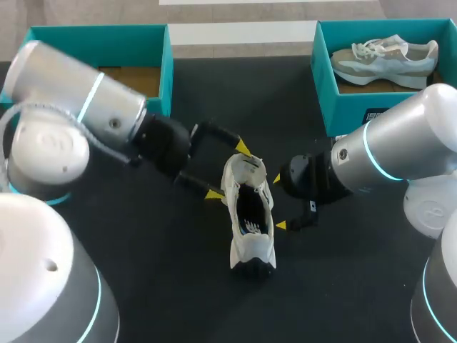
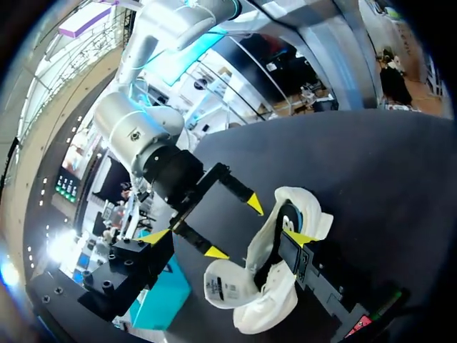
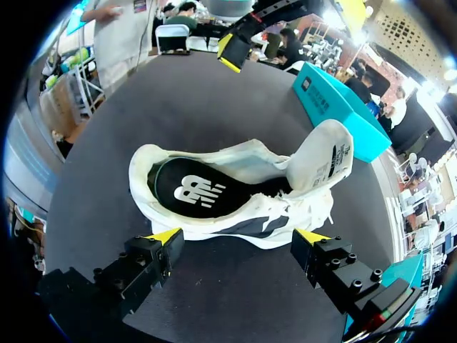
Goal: Take the shoe out of the shoebox, open the shoe tongue, remove and reinsert the insole, then place the shoe into the shoebox
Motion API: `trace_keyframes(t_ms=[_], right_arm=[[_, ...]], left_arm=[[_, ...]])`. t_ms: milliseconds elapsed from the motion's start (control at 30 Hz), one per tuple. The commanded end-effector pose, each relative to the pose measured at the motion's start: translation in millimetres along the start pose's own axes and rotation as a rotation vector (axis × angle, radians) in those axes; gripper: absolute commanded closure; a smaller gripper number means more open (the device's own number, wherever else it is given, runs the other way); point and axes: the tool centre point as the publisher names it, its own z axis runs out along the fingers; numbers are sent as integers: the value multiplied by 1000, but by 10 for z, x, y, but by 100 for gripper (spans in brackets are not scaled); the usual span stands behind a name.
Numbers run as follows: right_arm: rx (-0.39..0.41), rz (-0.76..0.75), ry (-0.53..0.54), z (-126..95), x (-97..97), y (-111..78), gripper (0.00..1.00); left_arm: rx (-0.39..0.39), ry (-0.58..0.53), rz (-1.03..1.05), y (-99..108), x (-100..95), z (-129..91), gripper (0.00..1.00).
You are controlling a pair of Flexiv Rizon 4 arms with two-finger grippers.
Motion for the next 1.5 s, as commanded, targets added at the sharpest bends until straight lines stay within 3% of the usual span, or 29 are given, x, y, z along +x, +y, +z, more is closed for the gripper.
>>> trace_keyframes(t_ms=[33, 133, 500, 633, 867, 1200, 1300, 1500], right_arm=[[0, 0, -3, 0, 15, -1, 0], [0, 0, -3, 0, 15, -1, 0], [48, -13, 44, -427, -99, -288, 0], [38, -4, 58, -663, -179, -408, 0], [94, 25, 69, -1075, -308, -628, 0], [129, 14, 133, -1547, -450, -710, 0], [171, 29, 130, -1678, -492, -747, 0], [171, 29, 130, -1678, -492, -747, 0]], left_arm=[[45, 665, 29, 86, -119, -5, 0], [48, 789, 13, 107, -122, -23, 0], [48, 789, 13, 107, -122, -23, 0], [48, 789, 13, 107, -122, -23, 0], [48, 789, 13, 107, -122, -23, 0], [43, 798, 5, 116, -105, -21, 0], [36, 811, 7, 161, -99, -49, 0], [7, 855, 14, 294, -100, -26, 0]])
